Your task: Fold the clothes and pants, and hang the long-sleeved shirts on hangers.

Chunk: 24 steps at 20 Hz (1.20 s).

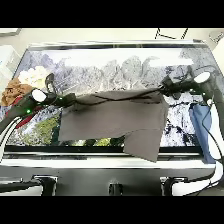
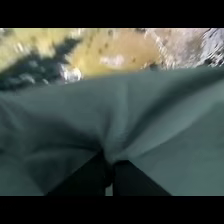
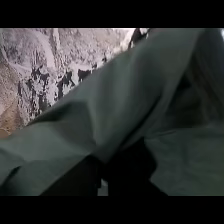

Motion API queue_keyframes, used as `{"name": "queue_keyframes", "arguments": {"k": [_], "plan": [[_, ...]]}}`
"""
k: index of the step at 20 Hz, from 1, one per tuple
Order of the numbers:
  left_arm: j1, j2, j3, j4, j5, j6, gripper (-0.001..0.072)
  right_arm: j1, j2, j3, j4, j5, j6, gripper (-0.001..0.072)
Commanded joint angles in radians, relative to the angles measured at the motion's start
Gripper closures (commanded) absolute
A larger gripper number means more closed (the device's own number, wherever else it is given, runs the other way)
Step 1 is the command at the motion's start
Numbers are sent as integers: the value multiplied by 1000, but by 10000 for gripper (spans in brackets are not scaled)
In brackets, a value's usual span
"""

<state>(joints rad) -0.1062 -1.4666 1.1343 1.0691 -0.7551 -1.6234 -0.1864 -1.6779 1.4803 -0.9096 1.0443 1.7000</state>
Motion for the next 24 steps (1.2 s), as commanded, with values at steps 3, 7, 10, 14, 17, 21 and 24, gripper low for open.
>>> {"name": "queue_keyframes", "arguments": {"k": [3,7,10,14,17,21,24], "plan": [[185,-61,109,-55,-455,117,99,-136,-42,124,38,288,-102,201],[463,-34,87,-46,-830,203,127,-332,36,132,-289,642,-106,151],[569,41,-130,-47,-758,274,127,-378,134,-29,-392,636,-108,159],[551,72,-346,-58,-618,378,127,-369,203,-200,-362,570,-119,159],[512,69,-408,-101,-520,398,128,-364,203,-215,-321,572,-119,160],[444,51,-429,-153,-418,396,339,-364,203,-216,-284,573,-119,160],[417,52,-428,-165,-389,383,677,-362,203,-220,-290,568,-131,169]]}}
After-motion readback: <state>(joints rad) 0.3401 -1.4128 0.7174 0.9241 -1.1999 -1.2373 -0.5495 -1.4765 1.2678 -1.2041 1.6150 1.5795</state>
